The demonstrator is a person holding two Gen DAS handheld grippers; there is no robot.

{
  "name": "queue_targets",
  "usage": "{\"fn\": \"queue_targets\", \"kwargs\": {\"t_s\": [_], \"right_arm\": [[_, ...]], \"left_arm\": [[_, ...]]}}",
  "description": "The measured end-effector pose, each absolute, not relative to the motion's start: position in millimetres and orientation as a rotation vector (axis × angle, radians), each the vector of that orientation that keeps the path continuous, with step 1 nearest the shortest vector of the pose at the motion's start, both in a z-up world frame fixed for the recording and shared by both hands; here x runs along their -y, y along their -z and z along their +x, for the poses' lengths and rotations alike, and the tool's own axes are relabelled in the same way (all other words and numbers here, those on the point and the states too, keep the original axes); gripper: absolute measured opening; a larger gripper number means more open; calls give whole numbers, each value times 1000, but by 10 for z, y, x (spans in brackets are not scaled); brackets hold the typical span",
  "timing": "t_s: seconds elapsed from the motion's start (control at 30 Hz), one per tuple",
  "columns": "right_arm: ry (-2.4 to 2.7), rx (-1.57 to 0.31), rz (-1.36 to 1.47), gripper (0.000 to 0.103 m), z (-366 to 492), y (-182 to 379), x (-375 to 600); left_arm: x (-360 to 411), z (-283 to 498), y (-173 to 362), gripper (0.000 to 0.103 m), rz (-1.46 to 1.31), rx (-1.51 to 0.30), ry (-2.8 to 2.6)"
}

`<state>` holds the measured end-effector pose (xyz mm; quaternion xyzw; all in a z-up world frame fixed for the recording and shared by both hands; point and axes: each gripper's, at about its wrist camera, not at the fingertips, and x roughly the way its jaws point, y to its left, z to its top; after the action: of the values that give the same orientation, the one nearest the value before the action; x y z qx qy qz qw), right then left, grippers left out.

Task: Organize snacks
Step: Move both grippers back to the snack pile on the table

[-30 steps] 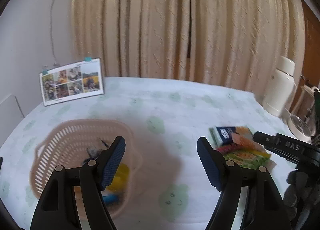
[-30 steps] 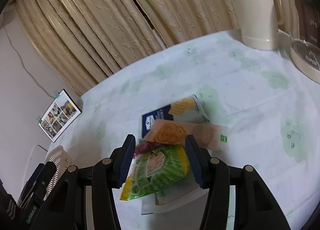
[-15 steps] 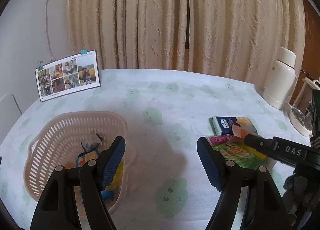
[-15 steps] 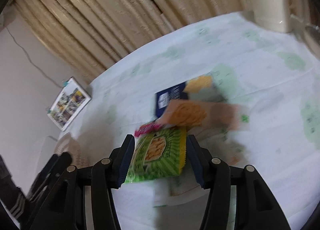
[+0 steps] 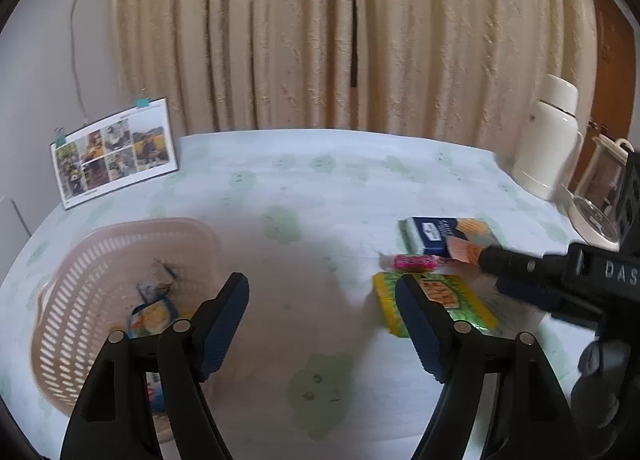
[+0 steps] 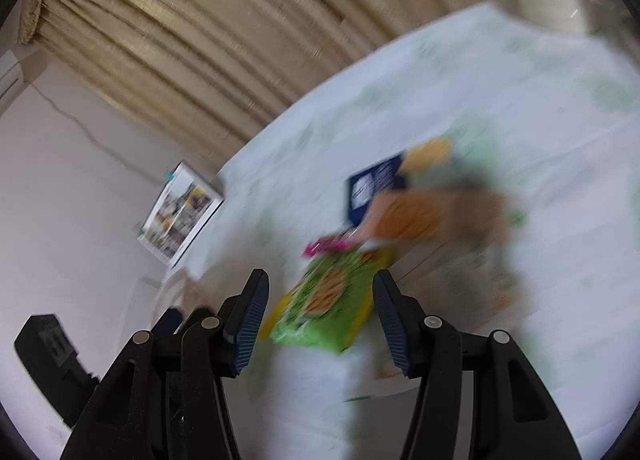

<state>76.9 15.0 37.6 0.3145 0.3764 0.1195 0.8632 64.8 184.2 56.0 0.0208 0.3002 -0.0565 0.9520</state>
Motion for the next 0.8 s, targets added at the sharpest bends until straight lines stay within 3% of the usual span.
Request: {"fn": "queue_targets", "kwargs": {"t_s": [0.13,0.27,0.8], "right_arm": [[-143,-739,619,53,713,-435,-37],[-92,-730,619,54,721,-415,59],[-15,-732,698,59,696,-319,348]], "left_arm": [[-1714,651,-549,78,60,-615,154],[-1579,683,-557,86,92,-612,207],[-1111,1250,-147,86,78,-886,349]]}}
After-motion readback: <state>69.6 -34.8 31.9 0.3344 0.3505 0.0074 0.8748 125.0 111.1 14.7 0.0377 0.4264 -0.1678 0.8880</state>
